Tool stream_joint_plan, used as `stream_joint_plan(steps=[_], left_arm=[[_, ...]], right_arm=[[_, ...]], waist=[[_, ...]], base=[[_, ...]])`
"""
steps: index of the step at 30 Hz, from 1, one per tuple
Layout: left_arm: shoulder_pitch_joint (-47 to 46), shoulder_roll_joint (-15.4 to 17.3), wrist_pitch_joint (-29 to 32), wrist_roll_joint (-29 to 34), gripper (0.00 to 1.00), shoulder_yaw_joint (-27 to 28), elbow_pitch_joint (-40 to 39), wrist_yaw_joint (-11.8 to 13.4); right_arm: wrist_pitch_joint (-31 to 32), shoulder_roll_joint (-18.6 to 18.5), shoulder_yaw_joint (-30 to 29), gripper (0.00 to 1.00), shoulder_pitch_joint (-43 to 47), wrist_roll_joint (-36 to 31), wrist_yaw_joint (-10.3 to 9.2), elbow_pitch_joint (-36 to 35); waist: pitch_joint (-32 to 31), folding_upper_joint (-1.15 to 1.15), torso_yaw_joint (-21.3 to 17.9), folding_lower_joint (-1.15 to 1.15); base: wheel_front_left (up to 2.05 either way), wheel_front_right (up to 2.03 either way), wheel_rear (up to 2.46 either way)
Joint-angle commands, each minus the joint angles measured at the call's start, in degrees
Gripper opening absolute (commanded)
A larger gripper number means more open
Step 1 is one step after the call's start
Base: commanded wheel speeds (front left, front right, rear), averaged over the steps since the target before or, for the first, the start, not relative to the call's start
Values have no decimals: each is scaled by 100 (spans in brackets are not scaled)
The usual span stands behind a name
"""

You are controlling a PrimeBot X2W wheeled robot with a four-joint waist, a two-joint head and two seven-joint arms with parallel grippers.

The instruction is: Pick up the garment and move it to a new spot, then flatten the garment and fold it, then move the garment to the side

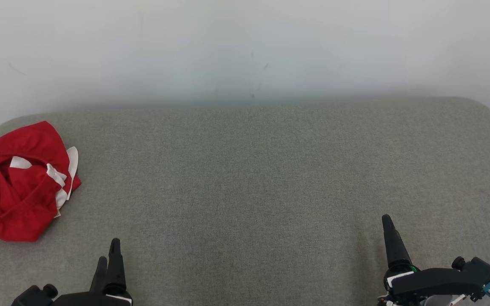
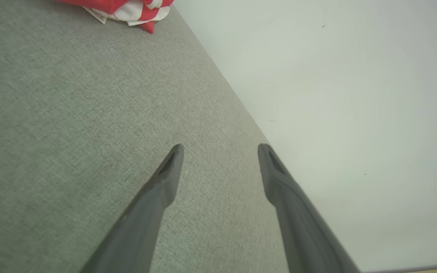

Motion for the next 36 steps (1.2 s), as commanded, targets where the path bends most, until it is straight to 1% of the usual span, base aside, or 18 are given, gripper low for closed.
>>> stream_joint_plan(steps=[1, 11, 18, 28, 36], left_arm=[[-137, 32, -50, 225, 100, -37, -96, 13], [-174, 95, -248, 1419, 100, -282, -70, -42], [-200, 158, -377, 2055, 100, -450, -124, -69], [-212, 272, -541, 2890, 100, -630, -159, 153], [-163, 387, -664, 3433, 100, -738, -217, 328]], right_arm=[[-53, -2, 30, 100, -114, -223, -3, -88], [-250, -3, 150, 100, -104, -1124, -4, -192], [-376, -4, 218, 100, -113, -1726, -5, -238], [-542, -4, 257, 100, -128, -2557, -6, -224], [-662, -5, 126, 100, -89, -3178, -7, -182]], waist=[[-1, 0, 3, 0], [5, 0, 25, 0], [17, 0, 42, 0], [42, 0, 65, 0], [49, 0, 83, 0]], base=[[0, 0, 0], [0, 0, 0], [0, 0, 0], [0, 0, 0], [0, 0, 0]])
